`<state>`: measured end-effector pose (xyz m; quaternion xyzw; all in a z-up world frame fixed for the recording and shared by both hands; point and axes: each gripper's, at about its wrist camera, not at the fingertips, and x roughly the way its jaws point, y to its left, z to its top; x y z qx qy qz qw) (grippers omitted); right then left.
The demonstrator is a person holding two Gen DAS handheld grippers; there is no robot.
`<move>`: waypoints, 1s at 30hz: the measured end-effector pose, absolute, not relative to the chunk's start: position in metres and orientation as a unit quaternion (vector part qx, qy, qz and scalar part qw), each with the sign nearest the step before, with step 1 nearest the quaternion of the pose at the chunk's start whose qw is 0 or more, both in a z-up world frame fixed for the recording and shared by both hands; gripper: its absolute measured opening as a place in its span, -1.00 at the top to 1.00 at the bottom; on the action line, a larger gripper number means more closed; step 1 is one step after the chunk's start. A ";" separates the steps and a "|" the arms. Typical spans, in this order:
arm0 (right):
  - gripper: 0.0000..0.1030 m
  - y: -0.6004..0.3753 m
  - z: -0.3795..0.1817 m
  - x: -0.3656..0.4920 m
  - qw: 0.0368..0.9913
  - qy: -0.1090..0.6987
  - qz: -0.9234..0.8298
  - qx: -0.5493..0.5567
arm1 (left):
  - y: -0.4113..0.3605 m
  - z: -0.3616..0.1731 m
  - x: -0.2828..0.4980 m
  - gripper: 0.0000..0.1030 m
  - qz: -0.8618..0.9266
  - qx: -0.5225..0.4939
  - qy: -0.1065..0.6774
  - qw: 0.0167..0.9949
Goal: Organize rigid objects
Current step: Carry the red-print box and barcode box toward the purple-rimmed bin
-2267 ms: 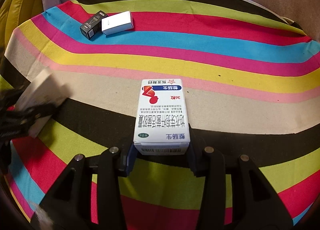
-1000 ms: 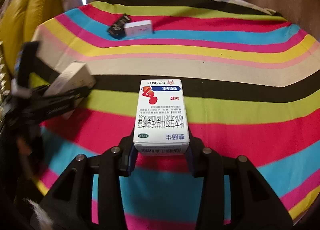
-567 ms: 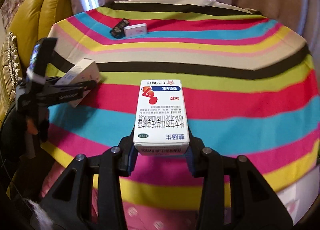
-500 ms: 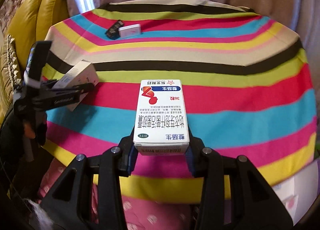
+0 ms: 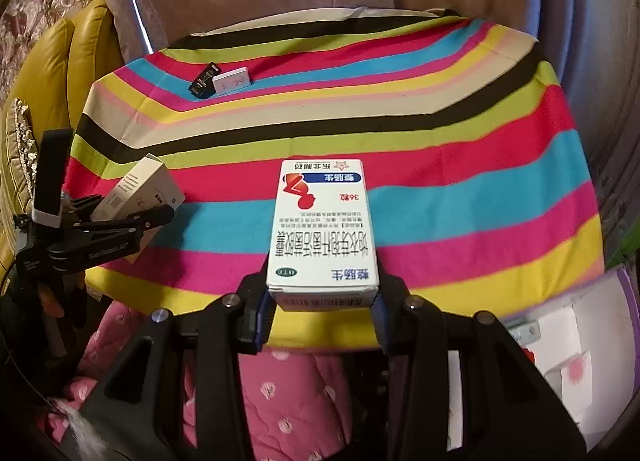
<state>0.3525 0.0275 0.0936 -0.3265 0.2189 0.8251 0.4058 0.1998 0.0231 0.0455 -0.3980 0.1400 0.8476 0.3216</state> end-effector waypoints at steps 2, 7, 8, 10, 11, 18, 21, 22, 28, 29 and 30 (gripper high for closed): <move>0.14 0.024 0.095 0.362 0.414 0.221 0.823 -0.321 | 0.030 0.051 0.213 -0.01 0.846 -0.389 0.148 0.334; 0.14 0.016 0.102 0.394 0.436 0.224 0.817 -0.304 | 0.054 0.073 0.242 -0.01 0.838 -0.365 0.160 0.373; 0.14 0.013 0.104 0.402 0.444 0.226 0.814 -0.299 | 0.059 0.077 0.246 -0.01 0.835 -0.362 0.163 0.381; 0.14 0.011 0.106 0.414 0.452 0.229 0.811 -0.291 | 0.070 0.084 0.256 -0.01 0.828 -0.356 0.169 0.398; 0.14 0.009 0.107 0.421 0.458 0.229 0.809 -0.287 | 0.077 0.087 0.262 -0.01 0.825 -0.354 0.171 0.407; 0.14 0.002 0.110 0.471 0.500 0.243 0.788 -0.264 | 0.125 0.098 0.310 -0.01 0.786 -0.344 0.209 0.469; 0.14 -0.003 0.107 0.496 0.522 0.253 0.773 -0.256 | 0.146 0.099 0.331 -0.01 0.764 -0.338 0.231 0.498; 0.14 -0.005 0.106 0.504 0.529 0.255 0.768 -0.255 | 0.155 0.098 0.338 -0.01 0.754 -0.340 0.237 0.510; 0.14 -0.013 0.095 0.552 0.567 0.280 0.735 -0.244 | 0.206 0.089 0.381 -0.01 0.690 -0.360 0.265 0.570; 0.14 -0.014 0.094 0.558 0.572 0.284 0.730 -0.243 | 0.213 0.088 0.388 -0.01 0.684 -0.358 0.272 0.575; 0.14 -0.014 0.093 0.562 0.576 0.287 0.726 -0.242 | 0.219 0.086 0.396 -0.01 0.676 -0.355 0.280 0.581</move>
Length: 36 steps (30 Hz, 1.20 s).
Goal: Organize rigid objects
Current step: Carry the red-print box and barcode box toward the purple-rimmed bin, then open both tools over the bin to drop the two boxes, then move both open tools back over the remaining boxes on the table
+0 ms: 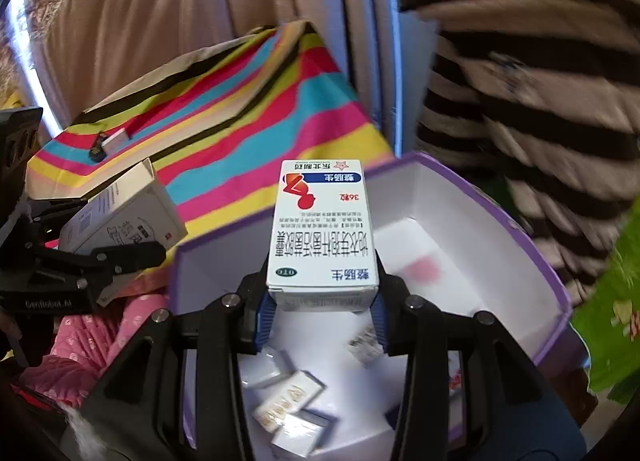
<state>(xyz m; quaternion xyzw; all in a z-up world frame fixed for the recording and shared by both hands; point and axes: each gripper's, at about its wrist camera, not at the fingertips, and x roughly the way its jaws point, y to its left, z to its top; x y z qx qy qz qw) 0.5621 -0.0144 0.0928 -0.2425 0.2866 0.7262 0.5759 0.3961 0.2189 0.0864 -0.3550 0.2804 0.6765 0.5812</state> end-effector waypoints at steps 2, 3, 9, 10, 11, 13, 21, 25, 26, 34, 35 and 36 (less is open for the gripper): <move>0.14 -0.016 0.091 0.572 0.583 0.292 0.719 -0.240 | 0.230 0.084 0.410 -0.01 0.664 -0.352 0.293 0.591; 0.14 -0.016 0.091 0.575 0.585 0.294 0.717 -0.239 | 0.235 0.083 0.417 -0.01 0.656 -0.352 0.299 0.597; 0.14 -0.019 0.088 0.593 0.605 0.296 0.698 -0.242 | 0.245 0.075 0.451 -0.01 0.628 -0.344 0.328 0.616; 0.14 -0.020 0.088 0.596 0.608 0.298 0.695 -0.241 | 0.245 0.074 0.453 -0.02 0.624 -0.342 0.332 0.619; 0.14 -0.021 0.088 0.601 0.611 0.299 0.693 -0.240 | 0.247 0.074 0.457 -0.02 0.620 -0.341 0.335 0.623; 0.14 -0.022 0.088 0.608 0.617 0.300 0.687 -0.241 | 0.243 0.071 0.464 -0.02 0.611 -0.337 0.342 0.630; -0.16 -0.012 0.087 0.607 0.638 0.286 0.654 -0.289 | 0.248 0.061 0.480 -0.62 0.584 -0.316 0.342 0.665; -0.45 -0.011 0.092 0.606 0.645 0.281 0.649 -0.289 | 0.246 0.061 0.483 -0.62 0.582 -0.299 0.350 0.670; -0.45 -0.011 0.094 0.607 0.646 0.278 0.650 -0.289 | 0.245 0.061 0.482 -0.62 0.582 -0.298 0.351 0.670; -0.47 -0.004 0.111 0.584 0.629 0.279 0.672 -0.273 | 0.210 0.069 0.431 -0.62 0.647 -0.285 0.318 0.632; -0.47 0.001 0.111 0.575 0.618 0.287 0.679 -0.272 | 0.202 0.073 0.419 -0.62 0.663 -0.283 0.307 0.621; -0.47 0.004 0.112 0.564 0.602 0.295 0.690 -0.273 | 0.190 0.080 0.400 -0.62 0.687 -0.279 0.289 0.605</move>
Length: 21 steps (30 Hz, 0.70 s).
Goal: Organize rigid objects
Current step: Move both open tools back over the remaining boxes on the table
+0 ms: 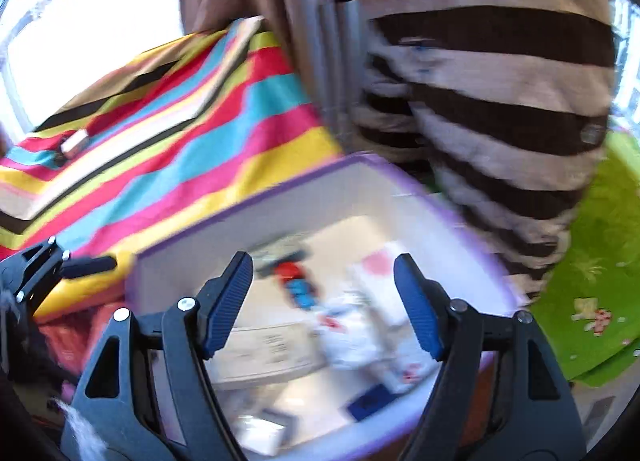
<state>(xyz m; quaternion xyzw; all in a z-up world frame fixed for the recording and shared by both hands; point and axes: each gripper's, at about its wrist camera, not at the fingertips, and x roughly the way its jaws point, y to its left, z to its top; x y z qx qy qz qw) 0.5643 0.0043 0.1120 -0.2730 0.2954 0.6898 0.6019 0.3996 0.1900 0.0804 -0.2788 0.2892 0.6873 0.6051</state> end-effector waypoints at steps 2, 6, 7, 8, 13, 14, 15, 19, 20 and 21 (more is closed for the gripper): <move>-0.48 0.011 0.115 0.534 0.567 0.296 0.715 -0.283 | 0.171 0.091 0.369 -0.62 0.723 -0.273 0.265 0.576; -0.49 0.016 0.128 0.451 0.503 0.253 0.766 -0.309 | 0.115 0.109 0.284 -0.67 0.809 -0.256 0.231 0.477; -0.50 0.017 0.130 0.432 0.486 0.244 0.778 -0.314 | 0.104 0.110 0.267 -0.67 0.822 -0.255 0.231 0.454; -0.51 0.020 0.133 0.404 0.462 0.234 0.793 -0.321 | 0.091 0.111 0.245 -0.67 0.838 -0.255 0.231 0.425; -0.52 0.044 0.136 0.306 0.390 0.220 0.830 -0.333 | 0.025 0.114 0.143 -0.68 0.885 -0.292 0.166 0.324; -0.52 0.056 0.136 0.282 0.375 0.228 0.835 -0.331 | 0.013 0.112 0.125 -0.70 0.890 -0.302 0.150 0.306; -0.52 0.066 0.135 0.265 0.367 0.235 0.838 -0.329 | 0.002 0.109 0.105 -0.72 0.896 -0.315 0.139 0.281; -0.52 0.115 0.129 0.191 0.347 0.273 0.836 -0.327 | -0.033 0.084 0.045 -0.72 0.907 -0.354 0.121 0.190; -0.53 0.126 0.126 0.176 0.343 0.283 0.835 -0.323 | -0.040 0.078 0.035 -0.72 0.909 -0.359 0.117 0.177; -0.54 0.138 0.122 0.161 0.343 0.297 0.831 -0.322 | -0.049 0.070 0.023 -0.72 0.909 -0.369 0.111 0.160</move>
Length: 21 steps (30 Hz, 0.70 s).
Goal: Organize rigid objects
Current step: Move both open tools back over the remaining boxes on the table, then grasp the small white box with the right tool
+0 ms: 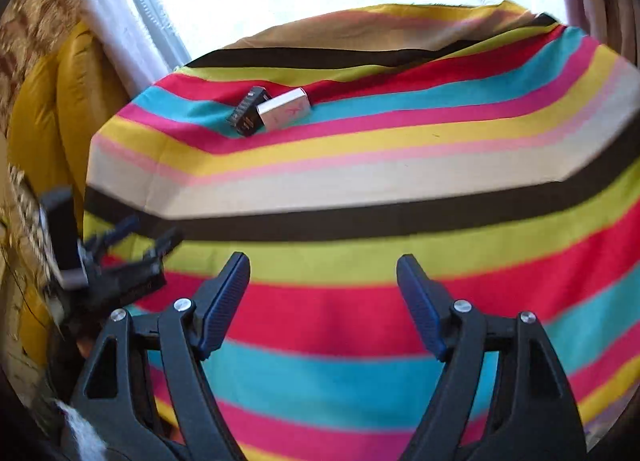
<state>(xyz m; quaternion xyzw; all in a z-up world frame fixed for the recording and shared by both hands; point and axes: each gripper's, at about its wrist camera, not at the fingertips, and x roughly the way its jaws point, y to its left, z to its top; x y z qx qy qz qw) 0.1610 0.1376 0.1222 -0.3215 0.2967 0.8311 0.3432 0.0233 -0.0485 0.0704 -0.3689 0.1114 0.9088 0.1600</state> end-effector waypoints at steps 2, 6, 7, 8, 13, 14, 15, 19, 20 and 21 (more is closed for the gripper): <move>-0.55 0.165 0.108 0.131 0.342 0.330 0.820 -0.320 | -0.056 0.057 0.014 -0.72 0.906 -0.386 0.098 0.146; -0.55 0.205 0.087 0.077 0.338 0.386 0.805 -0.299 | -0.069 0.039 0.004 -0.72 0.898 -0.414 0.063 0.136; -0.55 0.211 0.085 0.068 0.340 0.395 0.803 -0.290 | -0.071 0.041 0.004 -0.72 0.899 -0.412 0.054 0.139; -0.55 0.224 0.080 0.052 0.347 0.413 0.796 -0.274 | -0.075 0.042 0.005 -0.72 0.899 -0.412 0.044 0.140; -0.55 0.279 0.060 -0.005 0.374 0.517 0.745 -0.193 | -0.083 0.034 -0.002 -0.77 0.889 -0.434 0.011 0.147; -0.55 0.290 0.057 -0.015 0.377 0.534 0.735 -0.179 | -0.084 0.033 -0.002 -0.78 0.889 -0.433 0.008 0.150; -0.55 0.299 0.055 -0.024 0.379 0.547 0.727 -0.168 | -0.086 0.033 -0.002 -0.79 0.888 -0.433 0.000 0.156; -0.68 0.324 0.049 -0.060 0.417 0.570 0.691 -0.157 | -0.093 0.032 -0.001 -0.82 0.887 -0.429 -0.024 0.169; -0.72 0.326 0.048 -0.065 0.422 0.568 0.688 -0.159 | -0.094 0.032 -0.001 -0.82 0.887 -0.429 -0.027 0.170; -0.73 0.329 0.048 -0.073 0.433 0.557 0.688 -0.168 | -0.094 0.032 -0.001 -0.82 0.887 -0.429 -0.029 0.171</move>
